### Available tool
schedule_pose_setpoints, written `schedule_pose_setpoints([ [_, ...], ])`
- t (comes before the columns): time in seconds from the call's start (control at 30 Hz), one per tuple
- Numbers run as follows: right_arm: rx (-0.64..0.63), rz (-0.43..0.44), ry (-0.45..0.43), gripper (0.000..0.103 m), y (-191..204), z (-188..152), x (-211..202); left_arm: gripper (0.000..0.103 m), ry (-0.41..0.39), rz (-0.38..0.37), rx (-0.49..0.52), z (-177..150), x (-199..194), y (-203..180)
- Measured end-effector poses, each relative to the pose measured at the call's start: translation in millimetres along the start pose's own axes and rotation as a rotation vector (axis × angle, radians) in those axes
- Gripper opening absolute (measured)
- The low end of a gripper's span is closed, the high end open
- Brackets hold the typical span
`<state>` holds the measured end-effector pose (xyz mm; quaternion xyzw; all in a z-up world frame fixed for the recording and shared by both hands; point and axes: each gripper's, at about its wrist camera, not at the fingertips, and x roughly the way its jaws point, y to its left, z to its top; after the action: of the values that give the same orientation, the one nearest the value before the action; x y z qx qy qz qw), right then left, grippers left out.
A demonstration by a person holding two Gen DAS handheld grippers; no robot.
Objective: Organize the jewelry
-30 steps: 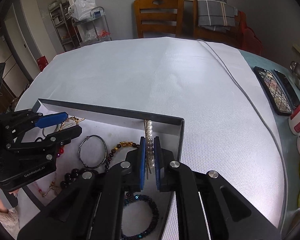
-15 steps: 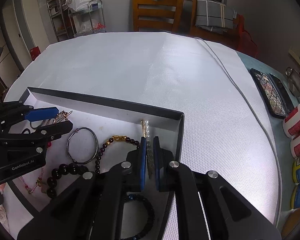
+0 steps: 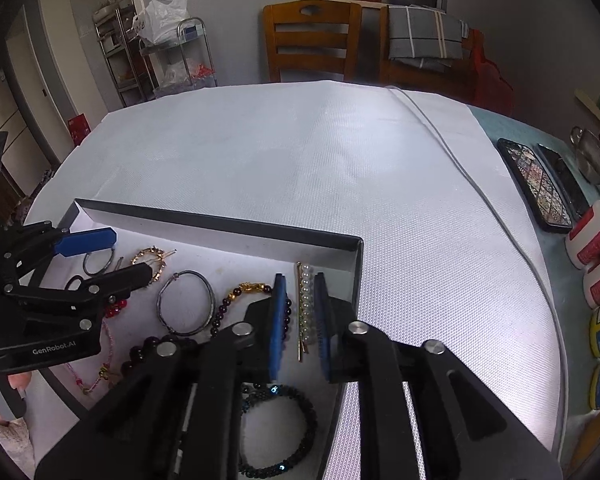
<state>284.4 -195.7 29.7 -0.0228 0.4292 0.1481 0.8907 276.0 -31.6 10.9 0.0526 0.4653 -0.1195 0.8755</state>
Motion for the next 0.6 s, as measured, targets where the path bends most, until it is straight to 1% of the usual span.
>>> schedule_pose_setpoints([
  [0.03,0.0,0.006,-0.012,0.039,0.8,0.5,-3.9,0.072,-0.015,-0.001,-0.005,-1.4,-7.3,0.8],
  [0.1,-0.013,0.004,-0.039,0.045,3.6,0.5,-13.8,0.072,-0.035,0.0,-0.017,-5.7,-23.1,2.4],
  [0.13,-0.01,0.002,-0.05,0.053,4.5,-0.6,-19.7,0.072,-0.047,0.0,-0.018,-8.9,-32.4,3.0],
  [0.17,-0.001,0.002,-0.063,0.058,5.2,-2.6,-26.9,0.076,-0.061,0.002,-0.016,-12.6,-42.3,3.7],
  [0.23,-0.002,0.014,-0.091,0.076,10.2,-9.4,-43.1,0.087,-0.099,0.026,-0.011,-22.1,-63.2,5.0],
  [0.27,-0.011,0.017,-0.103,0.079,13.9,-13.5,-51.1,0.092,-0.115,0.04,-0.006,-27.5,-72.8,5.0],
  [0.33,-0.021,0.003,-0.122,0.091,20.1,-23.7,-66.3,0.096,-0.143,0.057,-0.008,-38.8,-88.9,5.3],
  [0.37,-0.024,-0.005,-0.132,0.093,23.1,-29.6,-73.5,0.097,-0.15,0.058,-0.013,-44.2,-95.0,5.3],
  [0.4,-0.023,-0.01,-0.14,0.098,25.9,-36.2,-80.2,0.097,-0.156,0.058,-0.016,-50.7,-100.3,4.7],
  [0.53,-0.008,-0.017,-0.152,0.097,34.2,-65.1,-95.2,0.098,-0.176,0.055,-0.035,-83.2,-111.9,2.3],
  [0.6,0.005,-0.013,-0.151,0.097,37.0,-80.4,-96.9,0.099,-0.183,0.074,-0.039,-102.3,-111.6,2.1],
])
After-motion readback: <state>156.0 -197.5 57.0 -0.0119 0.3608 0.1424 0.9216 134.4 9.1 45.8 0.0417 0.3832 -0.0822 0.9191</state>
